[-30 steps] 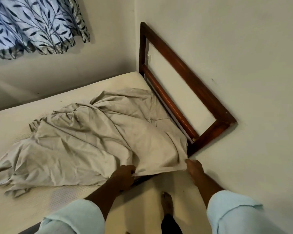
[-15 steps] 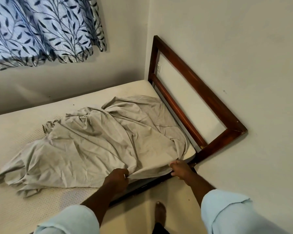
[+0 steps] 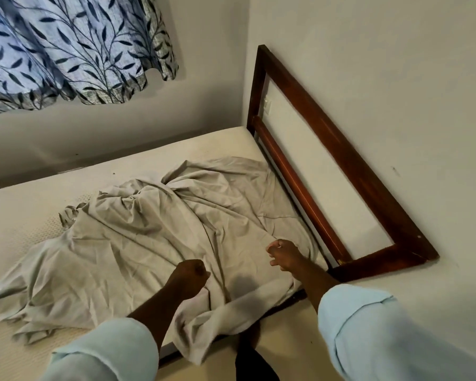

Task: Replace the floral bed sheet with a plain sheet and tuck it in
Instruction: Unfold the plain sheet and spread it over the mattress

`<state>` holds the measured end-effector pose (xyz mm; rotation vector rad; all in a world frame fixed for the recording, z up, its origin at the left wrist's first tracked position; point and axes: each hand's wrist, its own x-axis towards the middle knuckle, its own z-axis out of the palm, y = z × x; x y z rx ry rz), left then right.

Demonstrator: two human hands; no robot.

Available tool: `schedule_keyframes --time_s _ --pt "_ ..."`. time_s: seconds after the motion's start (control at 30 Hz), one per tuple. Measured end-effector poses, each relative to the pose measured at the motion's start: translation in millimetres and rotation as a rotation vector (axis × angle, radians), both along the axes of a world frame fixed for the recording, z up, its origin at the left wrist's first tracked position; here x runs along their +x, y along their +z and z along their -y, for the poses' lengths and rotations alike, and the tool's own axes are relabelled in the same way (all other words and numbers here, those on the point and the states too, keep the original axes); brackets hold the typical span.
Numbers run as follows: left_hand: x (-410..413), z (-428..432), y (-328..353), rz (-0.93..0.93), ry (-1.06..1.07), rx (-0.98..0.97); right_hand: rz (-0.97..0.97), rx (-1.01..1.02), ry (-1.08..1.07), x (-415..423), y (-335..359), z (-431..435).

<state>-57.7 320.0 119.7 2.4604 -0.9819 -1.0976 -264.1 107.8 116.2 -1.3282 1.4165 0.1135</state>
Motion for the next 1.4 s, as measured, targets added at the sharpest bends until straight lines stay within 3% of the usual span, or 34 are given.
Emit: schedule_keyframes --time_s 0.33,0.73,0.9,1.1,1.23,1.4 --pt "43.3 115.0 -34.8 -0.094 0.061 -0.029 -0.047 0.004 0.093 57.8 -57.3 102.8" --pt "146.2 186.5 -153.4 -0.031 0.038 -0.079 -0.022 -0.106 0.238 173.1 -172.8 154.5" --pt "171.2 198.7 -209.5 -0.039 -0.065 -0.009 -0.03 -0.157 0.298 210.4 -233.2 164.9" --pt "166.7 184.7 -261.1 0.033 -0.24 0.32 0.025 -0.298 0.441 254.3 -266.8 163.6" --pt "163.6 191.7 -264.0 0.095 -0.256 0.349 0.036 -0.542 0.486 286.7 -266.6 176.5" --pt "175.7 200.1 -269.4 0.091 -0.226 0.333 -0.129 -0.587 0.64 332.8 -265.5 191.1"
